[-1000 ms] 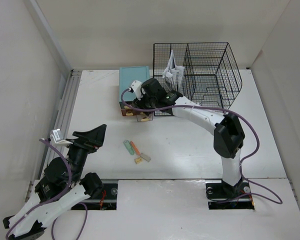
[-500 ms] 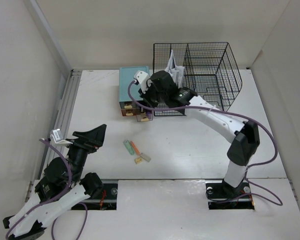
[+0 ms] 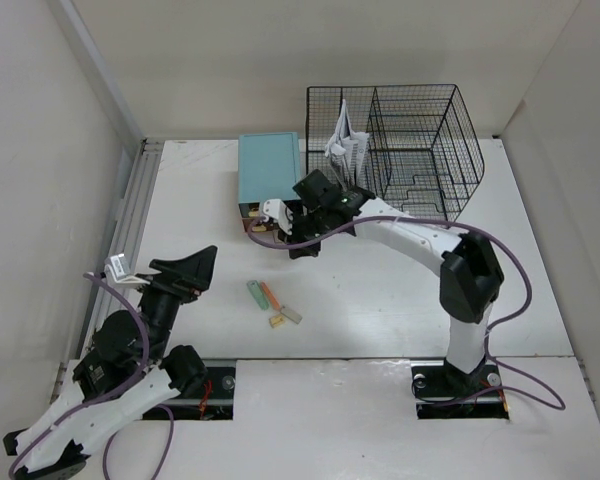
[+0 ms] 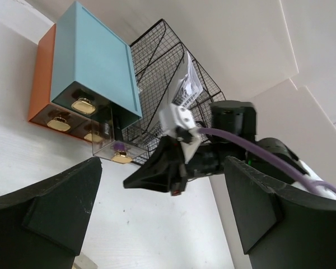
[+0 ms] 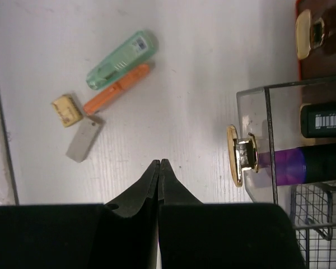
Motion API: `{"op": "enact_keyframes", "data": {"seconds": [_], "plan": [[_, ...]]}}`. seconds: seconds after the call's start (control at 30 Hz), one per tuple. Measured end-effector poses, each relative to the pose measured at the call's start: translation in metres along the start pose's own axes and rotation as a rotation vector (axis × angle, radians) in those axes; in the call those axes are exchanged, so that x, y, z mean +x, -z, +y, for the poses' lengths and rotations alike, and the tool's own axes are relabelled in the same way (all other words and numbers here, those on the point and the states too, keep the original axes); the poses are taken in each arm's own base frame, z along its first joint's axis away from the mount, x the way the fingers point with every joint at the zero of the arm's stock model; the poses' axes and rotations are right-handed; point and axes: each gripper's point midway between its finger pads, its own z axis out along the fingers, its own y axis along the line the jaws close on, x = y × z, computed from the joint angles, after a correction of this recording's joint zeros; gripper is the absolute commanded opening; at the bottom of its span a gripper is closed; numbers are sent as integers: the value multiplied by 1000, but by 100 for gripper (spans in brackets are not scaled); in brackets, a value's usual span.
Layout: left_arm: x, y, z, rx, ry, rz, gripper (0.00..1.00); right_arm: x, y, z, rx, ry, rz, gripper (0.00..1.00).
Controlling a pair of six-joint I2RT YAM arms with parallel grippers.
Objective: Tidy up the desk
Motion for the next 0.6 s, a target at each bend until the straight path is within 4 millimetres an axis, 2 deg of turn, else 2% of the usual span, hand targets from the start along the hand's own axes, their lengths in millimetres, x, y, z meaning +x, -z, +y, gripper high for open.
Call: {"op": "enact_keyframes", "data": {"seconds": [0.1, 0.2, 0.6], "plan": [[2, -1, 0, -1, 1, 4, 93, 15, -14, -7, 12, -32, 51, 0], [7, -2, 1, -2, 4, 12, 94, 20, -23, -22, 69, -56, 78, 0], [33, -7, 15, -23, 0, 64, 94, 5, -36, -110, 442, -127, 74, 0]]}}
